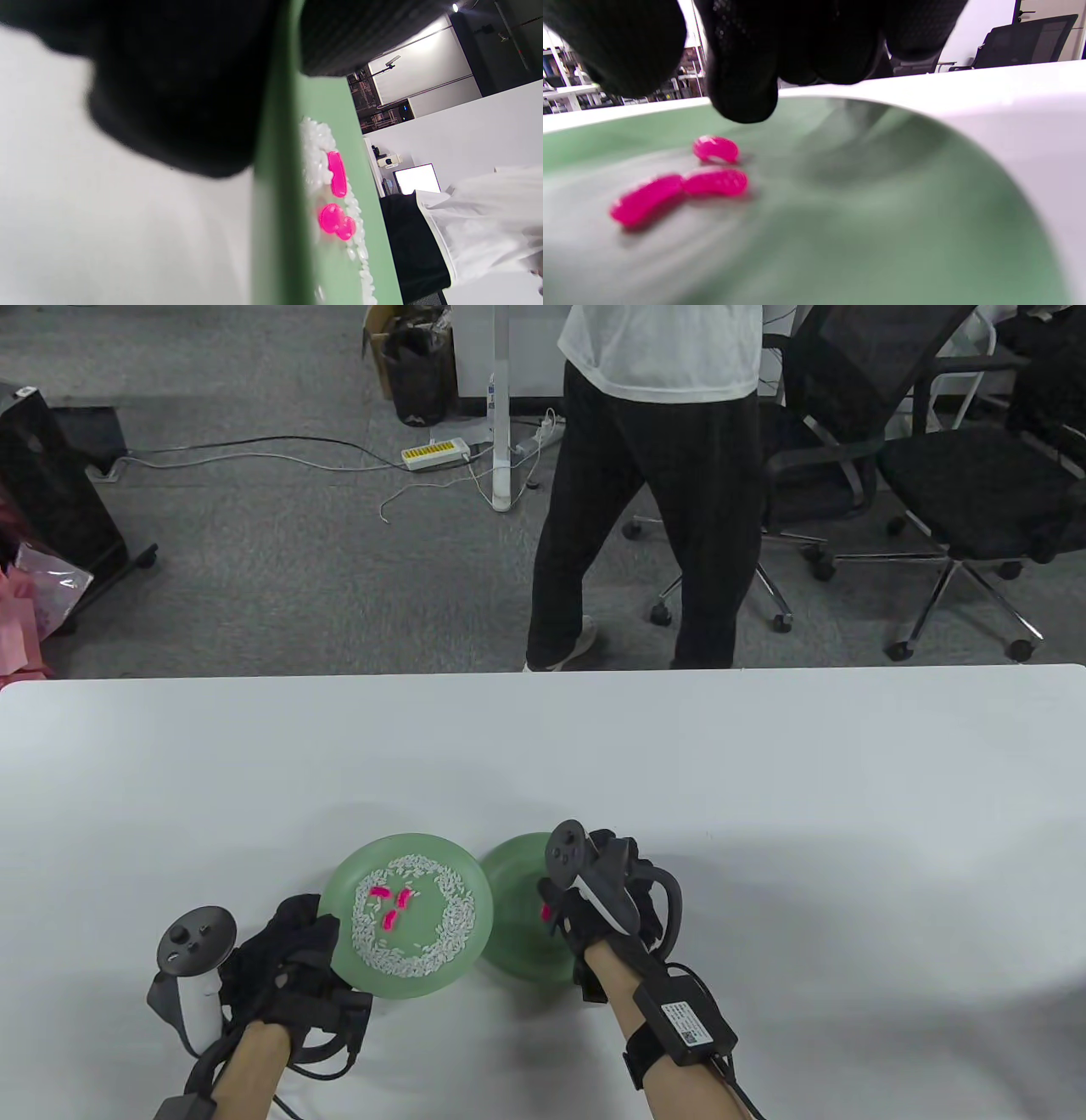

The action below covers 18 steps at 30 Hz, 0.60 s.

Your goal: Pick gummy candy with hand pinch into plate

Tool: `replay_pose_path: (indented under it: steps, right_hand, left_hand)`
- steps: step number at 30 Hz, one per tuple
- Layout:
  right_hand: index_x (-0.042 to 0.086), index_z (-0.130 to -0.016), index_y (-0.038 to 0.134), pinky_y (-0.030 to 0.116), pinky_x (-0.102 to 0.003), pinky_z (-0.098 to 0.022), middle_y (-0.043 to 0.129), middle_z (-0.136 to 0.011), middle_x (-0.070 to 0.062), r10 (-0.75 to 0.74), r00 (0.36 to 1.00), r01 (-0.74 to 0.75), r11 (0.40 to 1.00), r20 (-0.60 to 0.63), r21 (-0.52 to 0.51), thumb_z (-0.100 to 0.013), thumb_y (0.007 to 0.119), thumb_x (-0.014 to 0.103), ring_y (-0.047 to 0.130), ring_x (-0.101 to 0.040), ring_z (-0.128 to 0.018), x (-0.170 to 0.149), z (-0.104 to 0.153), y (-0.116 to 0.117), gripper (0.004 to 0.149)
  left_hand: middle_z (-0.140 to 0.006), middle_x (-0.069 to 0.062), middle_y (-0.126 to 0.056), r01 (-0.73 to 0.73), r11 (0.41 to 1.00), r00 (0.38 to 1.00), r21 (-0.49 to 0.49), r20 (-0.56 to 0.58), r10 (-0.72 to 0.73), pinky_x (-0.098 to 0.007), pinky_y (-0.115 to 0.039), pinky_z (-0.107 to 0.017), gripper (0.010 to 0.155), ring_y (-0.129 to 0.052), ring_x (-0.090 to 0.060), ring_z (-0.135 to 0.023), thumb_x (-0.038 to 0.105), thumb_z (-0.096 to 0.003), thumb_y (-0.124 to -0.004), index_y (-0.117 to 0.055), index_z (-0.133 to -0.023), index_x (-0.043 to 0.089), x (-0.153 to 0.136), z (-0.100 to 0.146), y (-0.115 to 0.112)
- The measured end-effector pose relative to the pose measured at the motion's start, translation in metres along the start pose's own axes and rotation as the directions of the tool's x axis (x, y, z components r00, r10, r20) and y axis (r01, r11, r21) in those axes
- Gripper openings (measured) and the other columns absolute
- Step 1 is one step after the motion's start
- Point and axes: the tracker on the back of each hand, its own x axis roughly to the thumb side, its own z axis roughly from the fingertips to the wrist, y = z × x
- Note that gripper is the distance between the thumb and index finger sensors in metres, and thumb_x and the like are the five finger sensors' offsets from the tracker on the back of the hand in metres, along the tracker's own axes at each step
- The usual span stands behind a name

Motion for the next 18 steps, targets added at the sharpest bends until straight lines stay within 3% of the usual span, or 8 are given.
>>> replay_pose_path:
  steps: [4,7,13,18]
  right_hand:
    - [0.024,-0.075,0.093,0.065,-0.052,-0.066,0.075,-0.096,0.002,-0.193,0.980,0.195,0.980,0.055,-0.037,-0.033,0.082,0.055,0.076,-0.028,-0.083,0.016,0.013,-0.024,0.053]
    - [0.027,-0.082,0.087,0.064,-0.054,-0.067,0.073,-0.099,0.001,-0.294,0.942,0.294,0.955,0.160,0.020,-0.033,0.083,0.055,0.075,-0.029,-0.086,0.047,0.029,-0.038,0.057]
    - [0.033,-0.086,0.084,0.063,-0.054,-0.069,0.070,-0.102,0.002,-0.141,0.935,0.117,0.989,0.326,0.093,-0.033,0.086,0.052,0.073,-0.028,-0.089,0.115,0.057,-0.034,0.057]
    - [0.032,-0.081,0.088,0.064,-0.054,-0.068,0.073,-0.099,0.003,0.011,0.939,-0.034,0.998,0.343,0.060,-0.032,0.088,0.049,0.075,-0.028,-0.087,0.146,0.064,-0.021,0.052]
  left_hand:
    - [-0.067,-0.006,-0.102,0.007,1.000,1.000,0.001,0.001,-0.007,-0.032,-0.093,-0.009,0.051,-0.110,-0.025,-0.011,0.031,-0.0414,-0.083,-0.081,-0.090,0.018,0.000,0.000,-0.001]
    - [-0.067,-0.006,-0.102,0.014,1.000,1.000,0.001,0.006,-0.014,-0.032,-0.093,-0.009,0.051,-0.110,-0.025,-0.011,0.031,-0.0415,-0.083,-0.080,-0.091,0.018,0.000,0.000,-0.003]
    - [-0.068,-0.006,-0.102,0.021,1.000,1.000,0.006,0.020,-0.021,-0.032,-0.093,-0.010,0.051,-0.110,-0.025,-0.011,0.032,-0.0414,-0.083,-0.080,-0.091,0.018,0.000,0.002,-0.005]
    - [-0.068,-0.006,-0.102,0.044,0.999,0.999,0.010,0.032,-0.044,-0.032,-0.093,-0.010,0.051,-0.110,-0.026,-0.011,0.032,-0.0414,-0.083,-0.080,-0.091,0.018,0.001,0.003,-0.008]
